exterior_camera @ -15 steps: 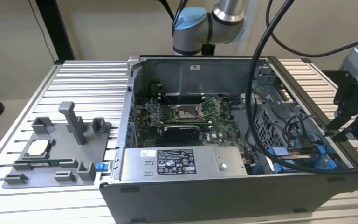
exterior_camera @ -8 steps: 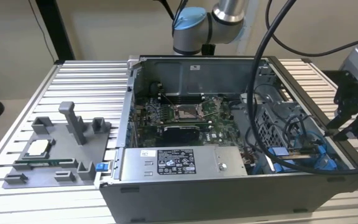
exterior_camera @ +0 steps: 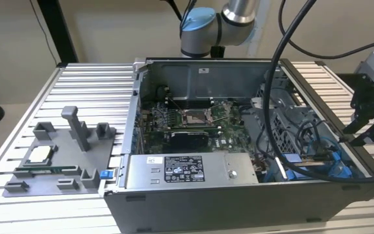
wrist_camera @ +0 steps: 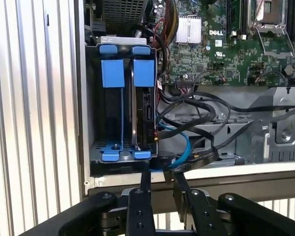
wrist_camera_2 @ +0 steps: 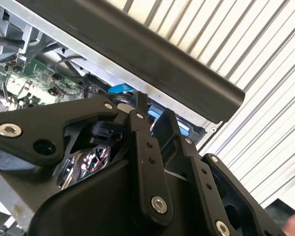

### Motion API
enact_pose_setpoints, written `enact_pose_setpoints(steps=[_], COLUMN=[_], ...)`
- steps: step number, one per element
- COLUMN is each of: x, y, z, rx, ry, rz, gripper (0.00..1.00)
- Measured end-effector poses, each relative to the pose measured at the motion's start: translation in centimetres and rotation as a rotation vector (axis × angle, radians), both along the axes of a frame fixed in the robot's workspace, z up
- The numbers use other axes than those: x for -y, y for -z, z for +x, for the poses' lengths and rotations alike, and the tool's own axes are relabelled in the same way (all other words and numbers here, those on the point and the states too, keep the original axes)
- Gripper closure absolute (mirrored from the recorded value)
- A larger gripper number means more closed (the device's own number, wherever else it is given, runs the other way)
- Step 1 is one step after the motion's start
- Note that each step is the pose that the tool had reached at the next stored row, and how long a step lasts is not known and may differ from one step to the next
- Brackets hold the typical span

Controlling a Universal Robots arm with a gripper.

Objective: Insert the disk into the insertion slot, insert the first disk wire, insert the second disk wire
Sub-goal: 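Insert the second disk wire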

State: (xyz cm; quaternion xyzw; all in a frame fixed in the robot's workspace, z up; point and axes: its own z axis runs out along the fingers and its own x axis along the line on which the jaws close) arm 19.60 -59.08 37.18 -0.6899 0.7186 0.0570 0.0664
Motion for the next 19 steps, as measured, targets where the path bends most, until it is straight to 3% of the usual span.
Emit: enact_pose_setpoints(steps=[12,13,19], x=[-0.43,-0.45,-0.58], y=[0.89,0.92,0.94], z=[0.04,0.05,0.08], rx=[-0.0012,-0.0013,-0.0013], ry=[-0.036,-0.037,-0.039], rz=[0.0054,0.0058,0.008], gripper=[0.0,1.0,1.0])
